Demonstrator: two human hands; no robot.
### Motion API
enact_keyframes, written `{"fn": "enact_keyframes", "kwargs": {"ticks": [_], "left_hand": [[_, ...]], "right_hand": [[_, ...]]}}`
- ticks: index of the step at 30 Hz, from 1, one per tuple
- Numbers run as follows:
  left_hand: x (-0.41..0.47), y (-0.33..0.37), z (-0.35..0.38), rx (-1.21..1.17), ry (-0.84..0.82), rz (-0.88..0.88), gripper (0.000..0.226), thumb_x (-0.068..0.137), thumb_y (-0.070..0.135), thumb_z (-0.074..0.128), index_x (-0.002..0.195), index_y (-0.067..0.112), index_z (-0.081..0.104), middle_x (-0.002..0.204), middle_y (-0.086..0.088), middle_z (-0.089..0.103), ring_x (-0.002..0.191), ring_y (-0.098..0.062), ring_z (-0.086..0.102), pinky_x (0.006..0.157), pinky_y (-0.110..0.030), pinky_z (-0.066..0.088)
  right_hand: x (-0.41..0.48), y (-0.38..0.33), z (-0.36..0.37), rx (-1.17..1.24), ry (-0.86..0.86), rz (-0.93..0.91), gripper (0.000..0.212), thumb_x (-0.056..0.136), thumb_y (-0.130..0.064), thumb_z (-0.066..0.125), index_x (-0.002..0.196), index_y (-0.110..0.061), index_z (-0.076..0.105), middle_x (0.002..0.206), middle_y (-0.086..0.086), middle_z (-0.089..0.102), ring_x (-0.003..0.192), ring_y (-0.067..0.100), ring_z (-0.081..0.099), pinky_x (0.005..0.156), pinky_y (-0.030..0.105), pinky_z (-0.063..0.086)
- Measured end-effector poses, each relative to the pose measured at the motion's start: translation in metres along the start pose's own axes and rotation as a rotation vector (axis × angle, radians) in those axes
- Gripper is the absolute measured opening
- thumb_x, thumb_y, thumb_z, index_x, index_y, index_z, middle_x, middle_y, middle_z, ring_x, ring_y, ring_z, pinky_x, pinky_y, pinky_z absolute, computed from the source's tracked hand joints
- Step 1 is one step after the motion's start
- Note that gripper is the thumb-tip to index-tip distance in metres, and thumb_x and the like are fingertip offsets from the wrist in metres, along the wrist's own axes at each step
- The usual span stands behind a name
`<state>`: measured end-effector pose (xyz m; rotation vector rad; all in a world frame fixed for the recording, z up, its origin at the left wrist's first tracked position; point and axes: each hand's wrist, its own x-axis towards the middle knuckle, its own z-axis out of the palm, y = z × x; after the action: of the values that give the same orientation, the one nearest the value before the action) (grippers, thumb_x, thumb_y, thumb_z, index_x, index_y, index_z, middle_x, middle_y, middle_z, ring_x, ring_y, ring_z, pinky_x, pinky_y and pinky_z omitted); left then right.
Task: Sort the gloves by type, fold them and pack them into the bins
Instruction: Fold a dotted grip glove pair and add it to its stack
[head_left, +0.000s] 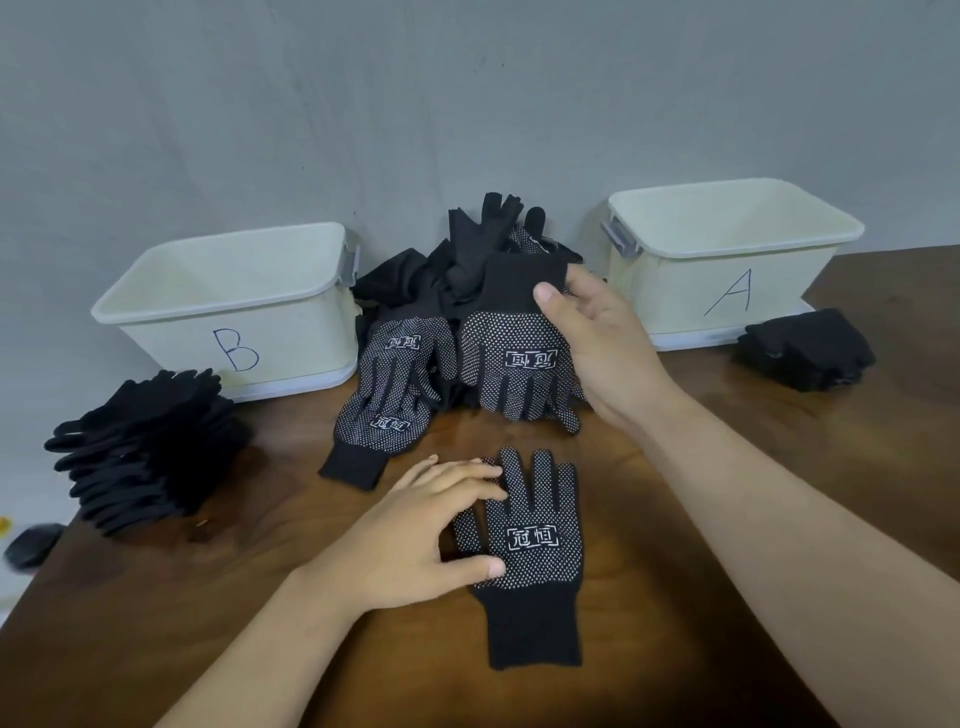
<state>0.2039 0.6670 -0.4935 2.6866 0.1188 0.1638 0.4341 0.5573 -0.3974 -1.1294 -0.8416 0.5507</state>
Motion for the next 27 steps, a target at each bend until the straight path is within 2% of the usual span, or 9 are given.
{"fn": "enact_keyframes", "kwargs": {"ticks": [4, 8, 12, 14, 16, 18, 20, 23, 27], "left_hand": [[-0.007, 0.000, -0.004, -0.119, 0.081, -0.013, 0.067, 0.088, 0.070, 0.073, 0.145, 0.041, 0.054, 0.160, 0.029, 0.037, 0.155, -0.001, 0.029, 0.128, -0.044, 0.026], [-0.008, -0.002, -0.002, -0.024, -0.008, -0.008, 0.082, 0.077, 0.086, 0.070, 0.146, 0.047, 0.052, 0.161, 0.033, 0.032, 0.156, 0.004, 0.021, 0.131, -0.044, 0.016], [-0.009, -0.001, -0.003, -0.041, 0.009, 0.001, 0.079, 0.077, 0.083, 0.073, 0.144, 0.047, 0.053, 0.160, 0.033, 0.034, 0.155, 0.004, 0.024, 0.131, -0.042, 0.015], [-0.010, -0.001, -0.006, -0.137, 0.064, -0.017, 0.071, 0.079, 0.074, 0.079, 0.140, 0.045, 0.058, 0.157, 0.031, 0.041, 0.152, -0.001, 0.033, 0.128, -0.039, 0.024], [-0.011, -0.003, -0.008, -0.256, 0.159, -0.039, 0.053, 0.085, 0.061, 0.081, 0.131, 0.040, 0.064, 0.148, 0.025, 0.052, 0.145, -0.008, 0.045, 0.121, -0.035, 0.034], [-0.012, -0.006, -0.007, -0.322, 0.275, -0.080, 0.028, 0.094, 0.050, 0.076, 0.118, 0.037, 0.068, 0.135, 0.020, 0.062, 0.136, -0.013, 0.055, 0.116, -0.036, 0.041], [-0.012, -0.007, -0.006, -0.334, 0.349, -0.161, 0.007, 0.102, 0.042, 0.068, 0.107, 0.037, 0.069, 0.121, 0.017, 0.066, 0.126, -0.014, 0.061, 0.110, -0.041, 0.046], [-0.010, -0.005, -0.006, -0.339, 0.358, -0.252, 0.008, 0.105, 0.037, 0.063, 0.099, 0.035, 0.067, 0.111, 0.014, 0.068, 0.115, -0.015, 0.063, 0.099, -0.046, 0.050], [-0.011, -0.003, -0.006, -0.338, 0.348, -0.262, 0.010, 0.105, 0.038, 0.061, 0.096, 0.035, 0.065, 0.108, 0.014, 0.067, 0.113, -0.013, 0.062, 0.094, -0.038, 0.050]], "right_hand": [[0.000, 0.007, 0.005, -0.046, -0.021, 0.011, 0.027, 0.111, -0.012, 0.055, 0.136, -0.011, 0.066, 0.131, 0.007, 0.075, 0.129, 0.025, 0.068, 0.115, 0.044, 0.049], [-0.003, 0.015, 0.006, -0.107, -0.033, 0.022, 0.027, 0.111, -0.011, 0.055, 0.135, -0.013, 0.067, 0.132, 0.006, 0.075, 0.130, 0.024, 0.067, 0.119, 0.047, 0.045], [-0.011, 0.021, 0.004, -0.173, -0.070, 0.023, 0.027, 0.111, -0.010, 0.054, 0.136, -0.012, 0.066, 0.130, 0.003, 0.076, 0.130, 0.020, 0.067, 0.118, 0.042, 0.047], [-0.013, 0.021, 0.005, -0.175, -0.076, 0.014, 0.027, 0.111, -0.009, 0.054, 0.135, -0.012, 0.066, 0.130, 0.002, 0.076, 0.130, 0.020, 0.067, 0.117, 0.039, 0.048], [-0.012, 0.019, 0.005, -0.177, -0.079, 0.002, 0.027, 0.111, -0.008, 0.054, 0.135, -0.010, 0.066, 0.131, 0.004, 0.076, 0.130, 0.021, 0.067, 0.118, 0.041, 0.047], [-0.011, 0.017, 0.003, -0.180, -0.080, -0.011, 0.028, 0.111, -0.009, 0.055, 0.136, -0.009, 0.066, 0.132, 0.006, 0.075, 0.132, 0.023, 0.066, 0.119, 0.044, 0.046], [-0.013, 0.018, -0.001, -0.188, -0.078, -0.011, 0.028, 0.111, -0.009, 0.055, 0.136, -0.011, 0.066, 0.134, 0.005, 0.074, 0.133, 0.023, 0.065, 0.121, 0.048, 0.044], [-0.016, 0.023, -0.004, -0.180, -0.070, 0.002, 0.028, 0.111, -0.011, 0.055, 0.136, -0.015, 0.067, 0.134, 0.005, 0.074, 0.134, 0.025, 0.065, 0.121, 0.054, 0.042], [-0.013, 0.016, -0.003, -0.205, -0.065, -0.004, 0.029, 0.111, -0.012, 0.055, 0.137, -0.014, 0.067, 0.133, 0.003, 0.075, 0.133, 0.022, 0.065, 0.121, 0.052, 0.043]]}}
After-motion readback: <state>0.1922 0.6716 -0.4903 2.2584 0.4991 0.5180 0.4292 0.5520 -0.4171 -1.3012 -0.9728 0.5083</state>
